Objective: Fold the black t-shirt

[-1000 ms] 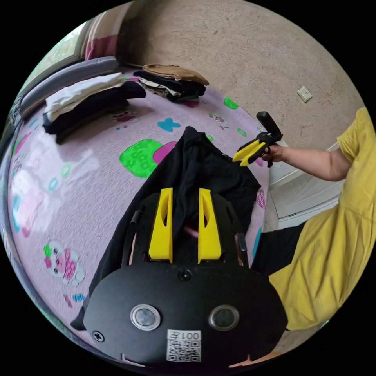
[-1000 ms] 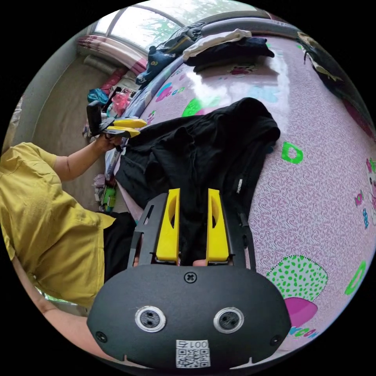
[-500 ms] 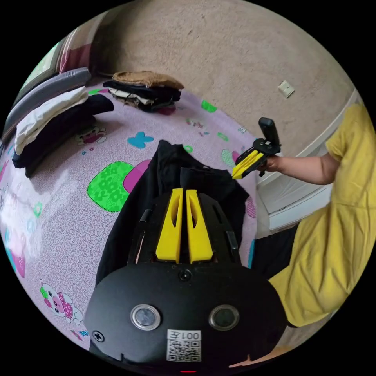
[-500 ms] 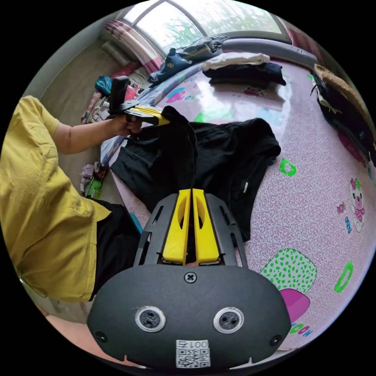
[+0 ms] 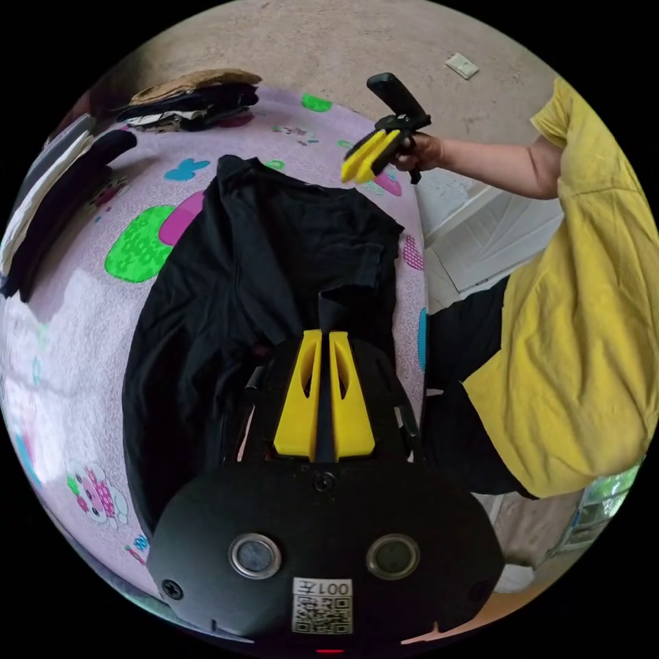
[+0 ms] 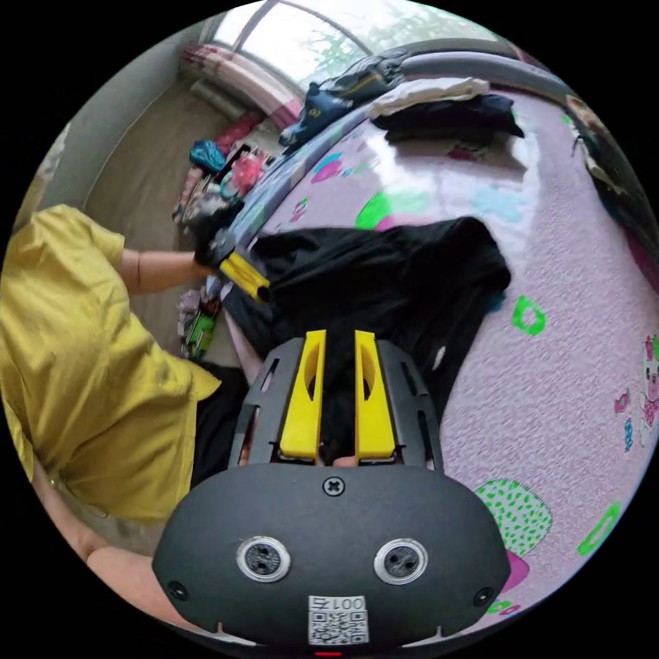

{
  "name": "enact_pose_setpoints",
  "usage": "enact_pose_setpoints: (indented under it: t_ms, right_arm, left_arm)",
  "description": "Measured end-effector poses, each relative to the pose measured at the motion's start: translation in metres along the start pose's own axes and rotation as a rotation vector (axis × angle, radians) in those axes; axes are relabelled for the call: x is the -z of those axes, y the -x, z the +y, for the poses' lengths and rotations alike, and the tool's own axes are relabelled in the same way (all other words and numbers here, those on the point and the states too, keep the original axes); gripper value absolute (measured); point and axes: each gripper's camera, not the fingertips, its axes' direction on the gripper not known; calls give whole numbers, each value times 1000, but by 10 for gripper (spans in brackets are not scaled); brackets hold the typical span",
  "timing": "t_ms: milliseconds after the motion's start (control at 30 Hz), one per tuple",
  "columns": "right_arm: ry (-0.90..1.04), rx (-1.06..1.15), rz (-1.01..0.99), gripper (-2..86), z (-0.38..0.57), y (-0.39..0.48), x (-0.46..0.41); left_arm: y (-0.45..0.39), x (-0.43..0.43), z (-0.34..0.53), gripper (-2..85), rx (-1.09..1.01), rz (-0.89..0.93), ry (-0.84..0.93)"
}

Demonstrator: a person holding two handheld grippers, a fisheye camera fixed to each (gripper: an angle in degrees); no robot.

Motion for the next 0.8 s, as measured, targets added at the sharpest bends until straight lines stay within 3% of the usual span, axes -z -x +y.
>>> enact_pose_setpoints:
  t_ms: [100,200,367,567,800]
  right_arm:
    - [-160,-179,89,85,-34,-43,20]
    - [-253,-325,-2,94,-62,-83,21]
    - [-182,-487,52,26,-87,-112,2]
    - [-137,-578,133,15,-59,-113,2]
    - [-271,-626,285,18,-56,-94,27]
  left_arm:
    - [-4,-3,7,-12,71,-65,-32]
    - [-15,-4,13,-13,116,-129,-57]
    - [-32,-7,27,-15,202,-199,-89]
    - [-46,-1,55,-14,358,-234,-188]
    - [-48,43,148,-8,821,-329,-355]
